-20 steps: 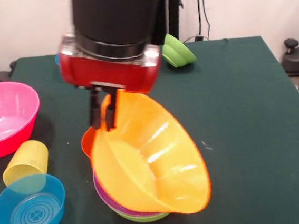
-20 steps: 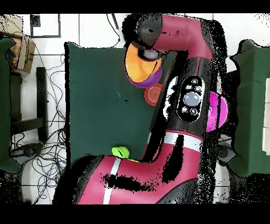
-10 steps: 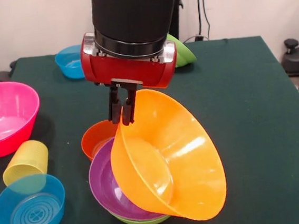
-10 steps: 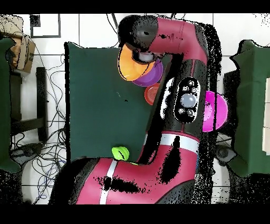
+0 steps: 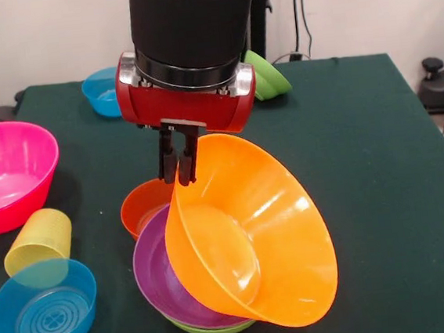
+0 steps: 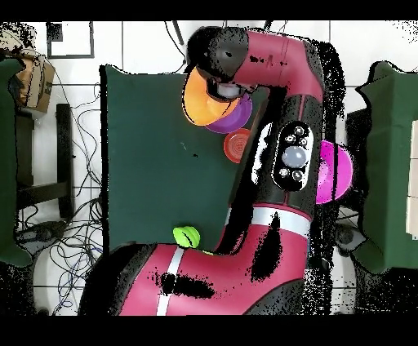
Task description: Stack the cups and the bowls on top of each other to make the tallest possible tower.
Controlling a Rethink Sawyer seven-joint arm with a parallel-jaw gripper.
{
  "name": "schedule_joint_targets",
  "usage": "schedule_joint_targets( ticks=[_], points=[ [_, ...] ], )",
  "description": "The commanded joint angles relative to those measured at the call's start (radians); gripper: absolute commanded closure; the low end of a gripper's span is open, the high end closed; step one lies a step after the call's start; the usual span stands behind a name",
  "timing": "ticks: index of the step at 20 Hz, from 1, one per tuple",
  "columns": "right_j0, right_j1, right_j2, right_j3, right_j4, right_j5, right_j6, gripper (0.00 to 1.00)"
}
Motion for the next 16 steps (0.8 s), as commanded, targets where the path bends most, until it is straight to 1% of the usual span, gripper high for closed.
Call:
schedule_joint_targets(
  ticks=[1,10,11,16],
  points=[
    [-0.002,-0.02,0.061,0.162,0.006,-0.097,0.127,1.0],
    [0.018,-0.01,0.037,0.146,-0.004,-0.101,0.136,1.0],
    [0.02,-0.009,0.035,0.144,-0.004,-0.102,0.138,0.0],
    [0.031,-0.001,0.022,0.14,-0.005,-0.112,0.147,0.0]
  ],
)
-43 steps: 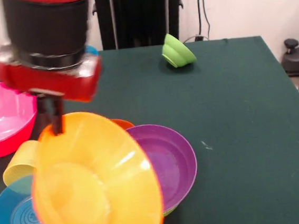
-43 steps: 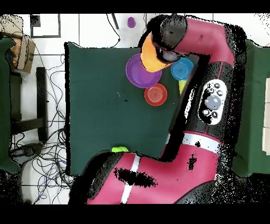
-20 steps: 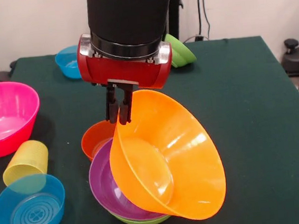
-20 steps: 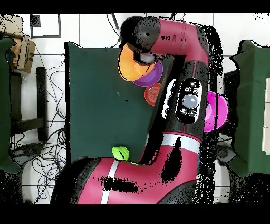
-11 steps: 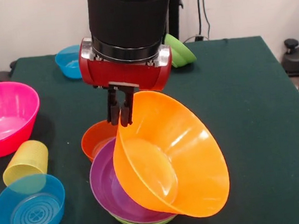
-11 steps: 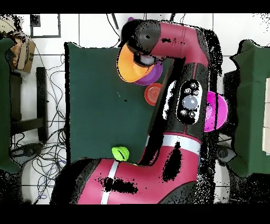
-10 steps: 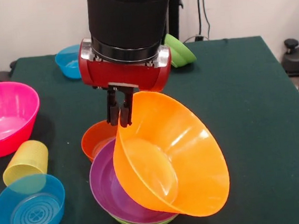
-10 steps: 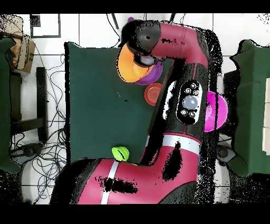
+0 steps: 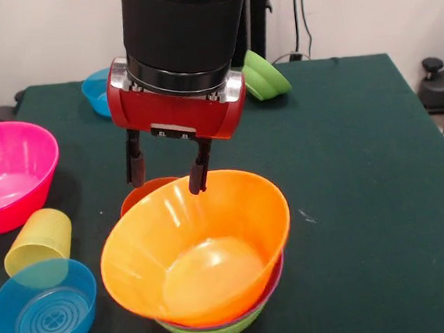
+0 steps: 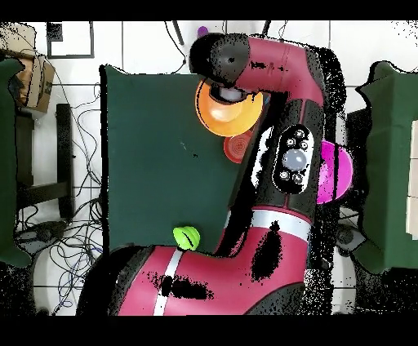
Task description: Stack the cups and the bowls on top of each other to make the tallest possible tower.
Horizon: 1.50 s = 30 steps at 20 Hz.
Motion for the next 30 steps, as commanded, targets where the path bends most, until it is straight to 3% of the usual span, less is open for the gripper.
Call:
schedule_joint_targets(
  ticks=[1,13,19,21,27,30],
  points=[
    [0.029,0.003,0.046,0.11,-0.01,-0.052,0.149,0.0],
    [0.055,0.022,0.017,0.089,-0.012,-0.06,0.183,0.0],
    [0.069,0.008,-0.024,-0.059,0.027,0.233,0.214,0.0],
    [0.068,-0.007,-0.028,-0.083,0.041,0.279,0.218,0.0],
    [0.065,-0.059,-0.022,0.026,0.059,0.181,0.221,0.0],
    [0.051,-0.103,-0.006,0.125,0.083,0.101,0.217,0.0]
  ],
)
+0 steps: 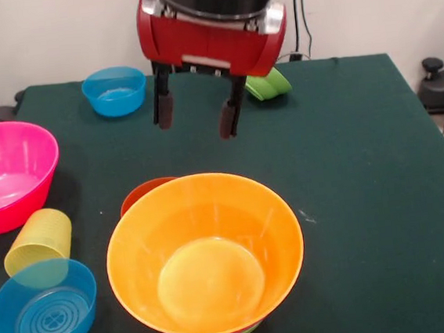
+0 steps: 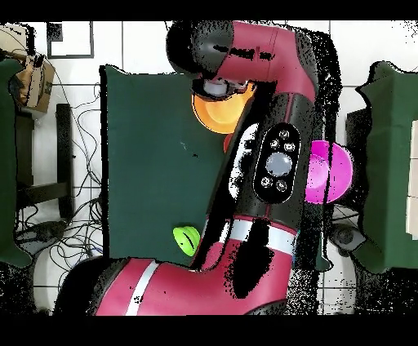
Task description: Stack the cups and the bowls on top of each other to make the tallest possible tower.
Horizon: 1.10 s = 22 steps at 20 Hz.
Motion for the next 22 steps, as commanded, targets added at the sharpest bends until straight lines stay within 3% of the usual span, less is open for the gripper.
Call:
schedule_joint_targets(
  ticks=[1,8,14,22],
  points=[
    [-0.012,-0.072,0.07,0.186,0.035,-0.058,0.143,0.0],
    [-0.08,-0.089,0.151,0.352,0.114,-0.241,0.078,0.0],
    [-0.104,-0.079,0.18,0.444,0.115,-0.419,0.039,0.0],
    [-0.108,-0.067,0.182,0.464,0.094,-0.483,0.036,0.0]
  ],
)
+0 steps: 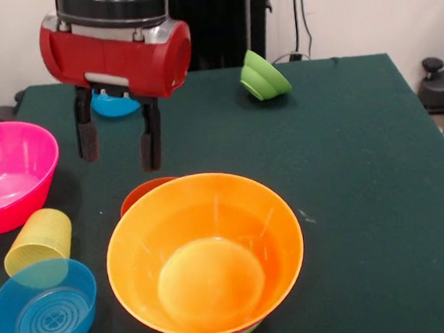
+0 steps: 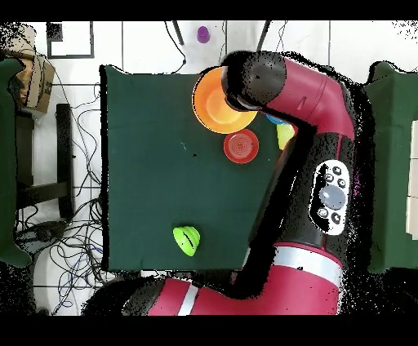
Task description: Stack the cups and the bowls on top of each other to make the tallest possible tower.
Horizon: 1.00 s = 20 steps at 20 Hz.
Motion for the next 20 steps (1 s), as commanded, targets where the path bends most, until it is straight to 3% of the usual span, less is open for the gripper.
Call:
schedule_joint_targets(
  ticks=[1,8,16,20],
  points=[
    [0.002,0.043,0.128,0.155,-0.029,-0.043,0.032,0.0],
    [0.041,0.044,0.065,0.125,-0.073,-0.01,0.057,0.0],
    [-0.011,-0.03,0.108,0.219,-0.039,0.128,-0.027,0.0],
    [-0.04,-0.027,0.115,0.243,-0.062,0.098,-0.07,0.0]
  ],
)
